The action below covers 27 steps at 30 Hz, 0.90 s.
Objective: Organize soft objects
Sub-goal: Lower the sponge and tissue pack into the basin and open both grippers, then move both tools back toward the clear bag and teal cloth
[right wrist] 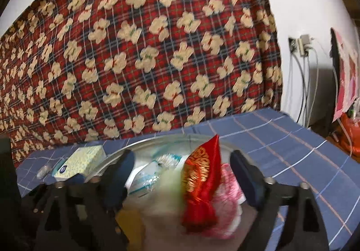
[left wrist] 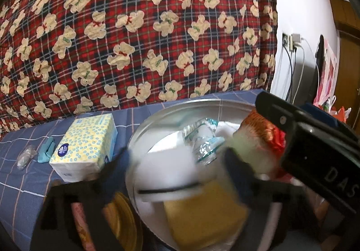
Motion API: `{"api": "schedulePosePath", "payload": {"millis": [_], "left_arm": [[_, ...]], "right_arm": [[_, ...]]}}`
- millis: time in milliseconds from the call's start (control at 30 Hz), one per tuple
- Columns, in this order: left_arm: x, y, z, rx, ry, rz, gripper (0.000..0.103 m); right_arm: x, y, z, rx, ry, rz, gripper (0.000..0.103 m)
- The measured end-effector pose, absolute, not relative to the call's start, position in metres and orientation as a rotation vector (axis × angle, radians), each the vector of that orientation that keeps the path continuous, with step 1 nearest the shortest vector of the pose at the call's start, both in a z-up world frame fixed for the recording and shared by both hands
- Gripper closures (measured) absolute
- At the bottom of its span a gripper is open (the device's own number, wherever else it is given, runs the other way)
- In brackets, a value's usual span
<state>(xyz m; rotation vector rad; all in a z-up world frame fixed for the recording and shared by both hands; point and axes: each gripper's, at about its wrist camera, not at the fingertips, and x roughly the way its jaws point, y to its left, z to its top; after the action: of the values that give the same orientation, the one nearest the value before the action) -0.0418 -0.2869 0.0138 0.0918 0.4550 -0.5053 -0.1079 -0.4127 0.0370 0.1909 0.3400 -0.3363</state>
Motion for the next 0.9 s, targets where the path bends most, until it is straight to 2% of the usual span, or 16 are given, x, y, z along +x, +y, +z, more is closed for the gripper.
{"api": "schedulePosePath", "payload": {"millis": [133,900], "left_arm": [[-0.050,-0.281,0.020,0.081,0.391,-0.493,0.000],[-0.072,-0.261,0.022,0.088,0.289,-0.427,0.000]], "right_arm": [[-0.116,-0.412,0.042,0.186,0.293,-0.351,0.012],[-0.135,-0.409,0.046,0.158,0.137,-0.415,0.012]]}}
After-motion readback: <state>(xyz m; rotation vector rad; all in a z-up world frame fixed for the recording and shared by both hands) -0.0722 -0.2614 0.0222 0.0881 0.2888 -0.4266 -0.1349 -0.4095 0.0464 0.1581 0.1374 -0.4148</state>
